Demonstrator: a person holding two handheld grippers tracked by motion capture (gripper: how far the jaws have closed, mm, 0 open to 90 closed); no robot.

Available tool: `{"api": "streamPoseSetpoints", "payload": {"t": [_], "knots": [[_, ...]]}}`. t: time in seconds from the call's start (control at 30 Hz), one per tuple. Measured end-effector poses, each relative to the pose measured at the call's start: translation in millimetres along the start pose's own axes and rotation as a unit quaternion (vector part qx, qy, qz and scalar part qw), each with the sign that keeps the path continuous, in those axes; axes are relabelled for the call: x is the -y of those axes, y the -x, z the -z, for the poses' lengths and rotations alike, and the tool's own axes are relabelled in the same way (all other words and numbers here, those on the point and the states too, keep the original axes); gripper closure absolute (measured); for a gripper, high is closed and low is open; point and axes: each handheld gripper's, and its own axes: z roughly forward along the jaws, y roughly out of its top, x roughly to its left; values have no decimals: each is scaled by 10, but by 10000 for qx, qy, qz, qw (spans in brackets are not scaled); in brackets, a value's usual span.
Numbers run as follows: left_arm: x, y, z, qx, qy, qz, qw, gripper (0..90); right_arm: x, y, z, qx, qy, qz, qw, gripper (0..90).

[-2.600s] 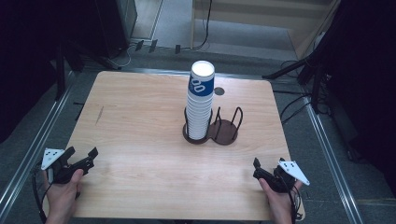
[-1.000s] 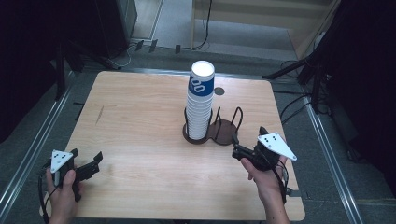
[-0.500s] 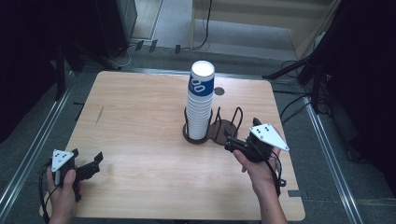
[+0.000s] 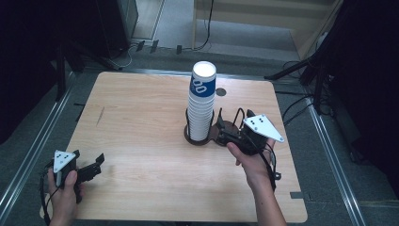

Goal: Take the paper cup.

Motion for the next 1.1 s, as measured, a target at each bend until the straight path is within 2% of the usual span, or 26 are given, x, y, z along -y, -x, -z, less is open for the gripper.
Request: {"api": "streamPoseSetpoints", "payload": {"t": [0.37,0.5,0.73,1.1], "knots": [[-6,-10,-12,21,-12,34,10000,95,-201,-228,-153,-283,124,-8,9995,59],[-6,-12,-11,10,0,52,10000,95,-247,-281,-197,-314,156,31,9994,60],[-13,-18,-24,24,-36,67,10000,95,-348,-421,-296,-461,248,-55,9986,64],[-15,-5,-31,6,-55,5,10000,95,-435,-496,-499,-399,246,-168,9988,64]]}}
